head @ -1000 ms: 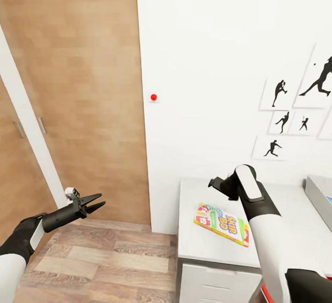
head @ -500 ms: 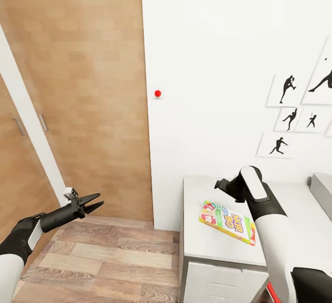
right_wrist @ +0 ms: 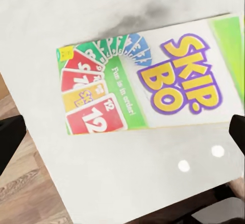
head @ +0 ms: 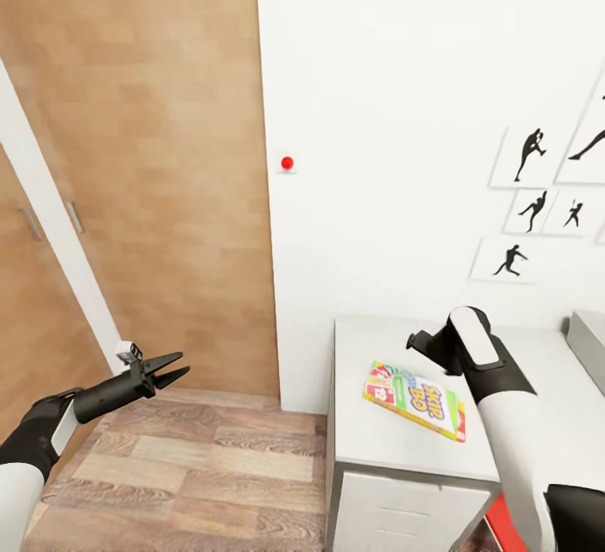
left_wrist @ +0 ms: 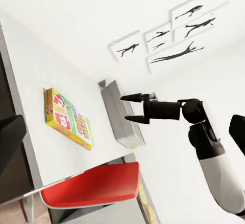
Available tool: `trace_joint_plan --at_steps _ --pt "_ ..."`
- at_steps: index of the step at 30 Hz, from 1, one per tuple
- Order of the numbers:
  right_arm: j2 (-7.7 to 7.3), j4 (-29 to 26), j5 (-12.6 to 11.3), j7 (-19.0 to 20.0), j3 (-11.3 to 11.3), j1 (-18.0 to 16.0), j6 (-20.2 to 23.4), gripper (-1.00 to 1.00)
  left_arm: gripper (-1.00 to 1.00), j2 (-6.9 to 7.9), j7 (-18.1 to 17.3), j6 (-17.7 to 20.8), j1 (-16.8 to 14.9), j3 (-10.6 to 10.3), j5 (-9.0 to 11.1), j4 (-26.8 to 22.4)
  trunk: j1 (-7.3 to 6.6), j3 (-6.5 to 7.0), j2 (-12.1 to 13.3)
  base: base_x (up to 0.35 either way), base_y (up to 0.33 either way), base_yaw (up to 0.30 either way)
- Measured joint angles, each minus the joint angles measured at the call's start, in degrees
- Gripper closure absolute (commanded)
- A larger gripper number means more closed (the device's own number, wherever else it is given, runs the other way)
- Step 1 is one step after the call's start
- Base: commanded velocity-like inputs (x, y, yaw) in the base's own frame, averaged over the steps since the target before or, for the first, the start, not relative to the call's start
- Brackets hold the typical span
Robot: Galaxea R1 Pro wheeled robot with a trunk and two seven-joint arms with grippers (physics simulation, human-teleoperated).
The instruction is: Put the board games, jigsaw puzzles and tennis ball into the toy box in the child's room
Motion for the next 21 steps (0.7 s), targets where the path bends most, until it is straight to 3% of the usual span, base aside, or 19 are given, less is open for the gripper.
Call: trace_joint_plan --at_steps 6,21 --pt "-1.57 1.14 -0.09 0.07 0.08 0.09 -0.58 -1.00 -1.00 0.00 0.01 0.00 0.00 0.00 -0.07 0.00 -0.02 -0.57 0.00 0.219 0.000 0.000" --pt "-1.90 1.27 -0.15 0.56 0.09 0.17 -0.41 -1.00 -1.00 0.06 0.00 -0.19 0.00 0.00 -0.08 0.00 0.01 -1.99 0.00 0.053 0.000 0.000"
